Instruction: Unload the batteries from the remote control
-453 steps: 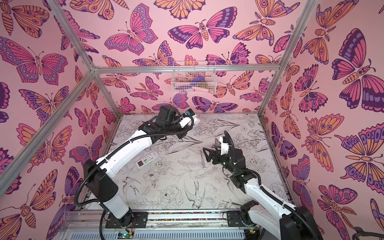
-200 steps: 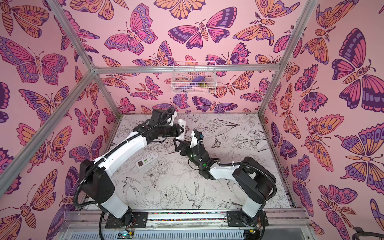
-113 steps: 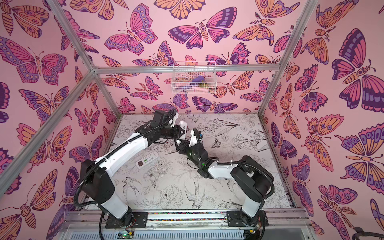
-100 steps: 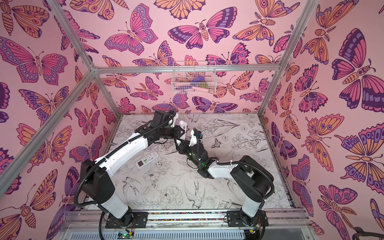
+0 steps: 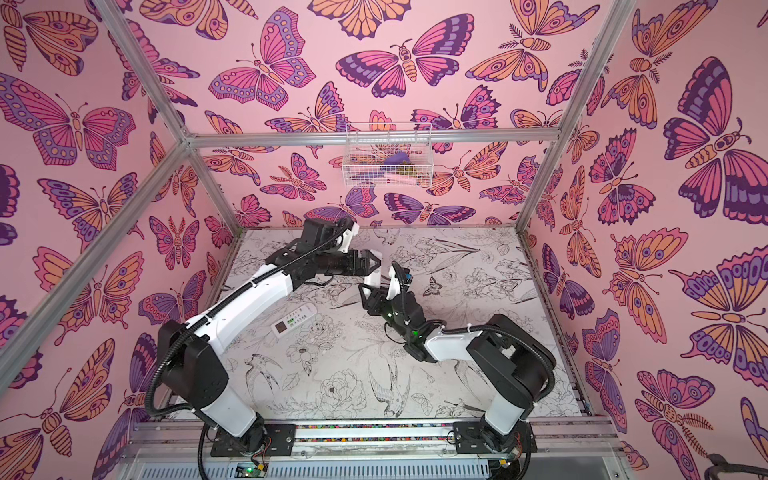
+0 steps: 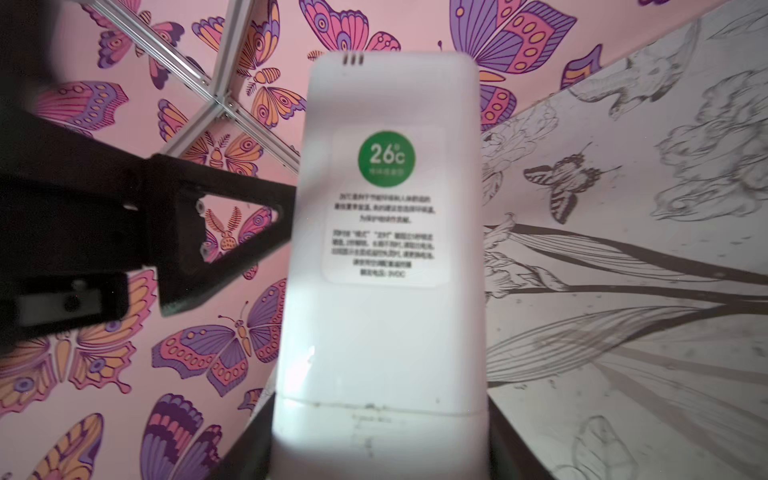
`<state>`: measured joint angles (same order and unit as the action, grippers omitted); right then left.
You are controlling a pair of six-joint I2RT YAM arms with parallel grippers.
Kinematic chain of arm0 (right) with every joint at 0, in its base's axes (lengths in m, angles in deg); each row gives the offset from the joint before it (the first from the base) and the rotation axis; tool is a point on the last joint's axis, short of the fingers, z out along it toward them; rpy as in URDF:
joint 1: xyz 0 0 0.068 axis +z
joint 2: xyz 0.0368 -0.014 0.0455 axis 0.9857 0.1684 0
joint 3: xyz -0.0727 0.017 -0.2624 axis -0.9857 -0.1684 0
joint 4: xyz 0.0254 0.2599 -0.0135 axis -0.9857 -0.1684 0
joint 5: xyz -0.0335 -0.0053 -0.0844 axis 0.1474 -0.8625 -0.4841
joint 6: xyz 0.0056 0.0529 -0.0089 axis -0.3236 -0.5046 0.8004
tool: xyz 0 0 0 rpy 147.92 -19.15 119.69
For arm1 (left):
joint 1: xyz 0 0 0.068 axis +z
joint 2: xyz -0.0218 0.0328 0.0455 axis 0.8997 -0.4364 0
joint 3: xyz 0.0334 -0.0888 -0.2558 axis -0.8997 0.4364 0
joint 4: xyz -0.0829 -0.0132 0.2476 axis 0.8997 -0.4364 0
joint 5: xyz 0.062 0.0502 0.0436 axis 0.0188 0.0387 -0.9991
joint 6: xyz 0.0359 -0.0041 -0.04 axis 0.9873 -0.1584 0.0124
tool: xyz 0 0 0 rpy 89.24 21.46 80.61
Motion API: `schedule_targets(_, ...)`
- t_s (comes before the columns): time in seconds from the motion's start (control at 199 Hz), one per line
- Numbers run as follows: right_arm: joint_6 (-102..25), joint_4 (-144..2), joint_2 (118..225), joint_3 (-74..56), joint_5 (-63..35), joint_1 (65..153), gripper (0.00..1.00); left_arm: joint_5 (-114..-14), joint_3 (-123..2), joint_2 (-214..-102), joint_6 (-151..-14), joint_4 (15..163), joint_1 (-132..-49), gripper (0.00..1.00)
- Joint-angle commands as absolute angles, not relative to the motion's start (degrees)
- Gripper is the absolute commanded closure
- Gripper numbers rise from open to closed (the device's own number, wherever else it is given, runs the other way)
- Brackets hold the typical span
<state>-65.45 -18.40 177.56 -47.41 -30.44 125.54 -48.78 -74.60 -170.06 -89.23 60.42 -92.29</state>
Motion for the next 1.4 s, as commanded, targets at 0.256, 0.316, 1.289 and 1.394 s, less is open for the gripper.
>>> schedule_targets(0.256,-30.7,-47.5,157.5,-47.7,-24.4,121.1,0.65,-30.2,-74.7,-164.4,-80.4,58.4,-81.4,0.06)
schedule_targets(0.316,-24.8,-54.1,155.7,-46.1,-24.1,120.6,0.65,-29.0,-75.1,-163.7,-78.4,56.5,-80.1,0.05)
schedule_targets(1.289,10.8,-76.4,154.9,-39.1,-8.7,117.8,0.65,-14.6,-55.6,-161.4,-79.1,60.2,-81.9,0.01)
schedule_targets(1.394,10.5,-74.3,154.9,-39.4,-6.5,118.1,0.65,-13.4,-53.3,-161.9,-79.4,62.9,-82.9,0.08)
